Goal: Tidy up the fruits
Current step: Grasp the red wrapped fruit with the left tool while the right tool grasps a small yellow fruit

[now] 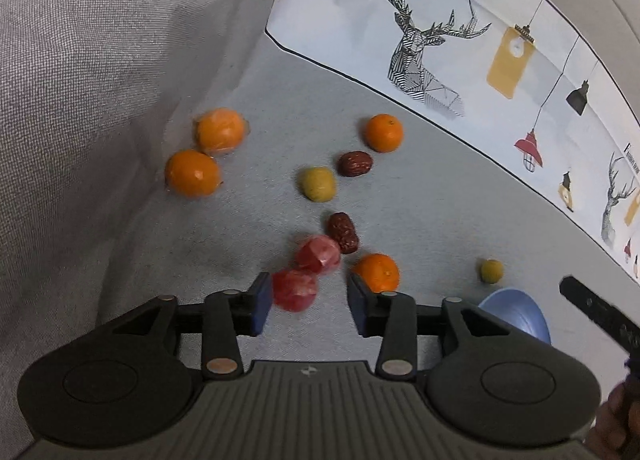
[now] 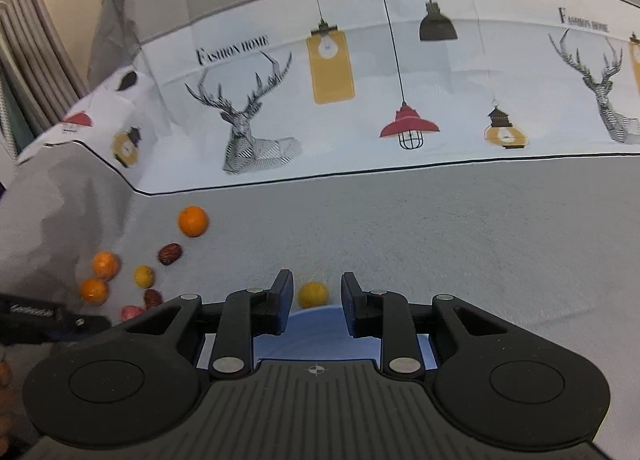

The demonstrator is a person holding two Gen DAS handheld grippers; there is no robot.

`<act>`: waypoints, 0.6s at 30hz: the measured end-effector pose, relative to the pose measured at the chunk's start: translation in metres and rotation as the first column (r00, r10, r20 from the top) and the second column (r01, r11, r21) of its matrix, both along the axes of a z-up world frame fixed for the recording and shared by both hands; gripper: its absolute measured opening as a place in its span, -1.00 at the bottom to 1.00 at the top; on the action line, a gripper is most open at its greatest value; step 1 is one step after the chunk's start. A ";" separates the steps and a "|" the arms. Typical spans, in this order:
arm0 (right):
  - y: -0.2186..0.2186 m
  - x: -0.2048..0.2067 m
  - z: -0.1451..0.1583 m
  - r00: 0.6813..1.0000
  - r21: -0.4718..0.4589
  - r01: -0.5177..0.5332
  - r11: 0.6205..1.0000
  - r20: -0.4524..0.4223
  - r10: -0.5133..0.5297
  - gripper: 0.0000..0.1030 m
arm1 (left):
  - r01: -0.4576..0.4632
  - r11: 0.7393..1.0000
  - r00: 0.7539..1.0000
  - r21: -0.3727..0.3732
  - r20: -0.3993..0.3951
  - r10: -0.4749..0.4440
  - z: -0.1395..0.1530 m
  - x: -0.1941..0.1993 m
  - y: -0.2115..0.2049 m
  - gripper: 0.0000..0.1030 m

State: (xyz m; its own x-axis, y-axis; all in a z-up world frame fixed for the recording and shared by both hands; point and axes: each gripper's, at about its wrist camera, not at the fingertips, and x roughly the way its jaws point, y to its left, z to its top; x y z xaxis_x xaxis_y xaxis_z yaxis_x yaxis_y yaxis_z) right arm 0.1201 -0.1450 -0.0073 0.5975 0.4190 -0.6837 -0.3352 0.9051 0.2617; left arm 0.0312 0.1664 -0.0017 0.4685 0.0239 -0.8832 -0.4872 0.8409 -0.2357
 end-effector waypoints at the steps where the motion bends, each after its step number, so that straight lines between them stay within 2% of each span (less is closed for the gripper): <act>1: 0.002 0.006 -0.004 1.000 -0.007 0.004 1.000 -0.011 -0.004 -0.38 | 0.001 1.000 1.000 0.009 -0.001 -0.001 -0.003 0.000 0.002 0.00; 6: 0.017 0.028 -0.024 0.997 -0.023 -0.020 1.000 -0.073 0.018 0.02 | -0.024 1.000 0.999 0.000 -0.022 0.024 -0.013 0.002 0.010 0.00; 10: 0.041 0.038 -0.036 0.995 -0.081 -0.068 0.994 -0.078 0.062 0.20 | 0.009 1.000 0.999 0.016 -0.044 -0.009 -0.018 0.009 0.004 0.01; 13: 0.053 0.047 -0.044 0.995 -0.141 -0.074 0.987 -0.074 0.064 0.22 | 0.031 0.999 0.998 0.032 -0.062 -0.029 -0.021 0.014 -0.002 0.02; 18: 0.063 0.057 -0.062 0.989 -0.204 -0.104 0.973 -0.121 0.080 0.20 | 0.071 0.995 0.993 0.072 -0.102 -0.064 -0.027 0.020 -0.012 0.01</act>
